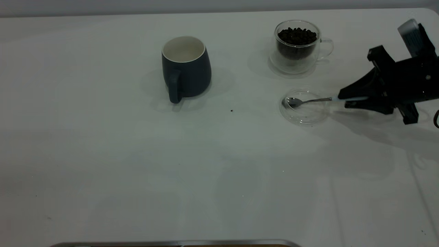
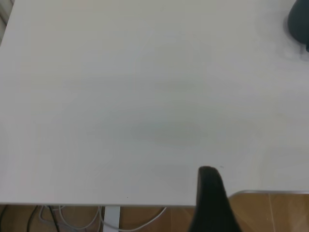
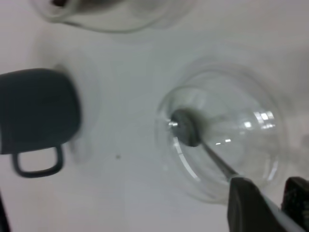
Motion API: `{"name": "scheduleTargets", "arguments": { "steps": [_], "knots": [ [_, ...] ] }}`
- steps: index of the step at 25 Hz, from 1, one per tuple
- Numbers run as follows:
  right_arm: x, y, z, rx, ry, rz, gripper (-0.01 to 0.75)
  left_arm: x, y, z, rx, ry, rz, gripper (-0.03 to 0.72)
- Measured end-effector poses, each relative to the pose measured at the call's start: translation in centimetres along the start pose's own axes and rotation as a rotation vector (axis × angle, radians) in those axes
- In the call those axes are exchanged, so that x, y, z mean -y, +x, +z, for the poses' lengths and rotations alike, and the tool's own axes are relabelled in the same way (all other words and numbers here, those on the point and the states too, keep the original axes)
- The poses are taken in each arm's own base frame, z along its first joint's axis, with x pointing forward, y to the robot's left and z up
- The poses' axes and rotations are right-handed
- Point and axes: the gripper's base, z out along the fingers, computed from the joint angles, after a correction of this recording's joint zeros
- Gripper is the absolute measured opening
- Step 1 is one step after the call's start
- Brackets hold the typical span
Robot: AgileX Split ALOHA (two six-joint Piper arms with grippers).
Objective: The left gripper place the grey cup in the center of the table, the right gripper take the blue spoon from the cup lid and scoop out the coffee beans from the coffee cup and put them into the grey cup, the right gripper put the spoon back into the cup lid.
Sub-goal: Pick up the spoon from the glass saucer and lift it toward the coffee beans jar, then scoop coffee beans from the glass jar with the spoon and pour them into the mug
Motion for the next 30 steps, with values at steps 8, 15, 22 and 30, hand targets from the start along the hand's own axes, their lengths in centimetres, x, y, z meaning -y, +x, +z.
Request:
{"name": "scheduleTargets", "arguments": {
  "steps": [8, 15, 22, 30],
  "knots": [
    [-0.7, -0.5, -2.0, -0.051, -0.001, -0.06, 0.105, 0.0, 0.0, 0.0, 0.0, 0.0, 0.0, 0.567],
    [-3.3, -1.2, -4.6, -0.06, 0.011, -0.14, 0.104, 0.0, 0.0, 0.0, 0.0, 0.0, 0.0, 0.567],
    [-6.6, -2.2, -7.1, 0.027, -0.05, -0.236, 0.104, 0.0, 0.0, 0.0, 0.0, 0.0, 0.0, 0.567],
    [-9.4, -6.2, -8.1, 0.172, -0.089, -0.419, 0.104, 0.0, 0.0, 0.0, 0.0, 0.0, 0.002, 0.567]
  ]
}}
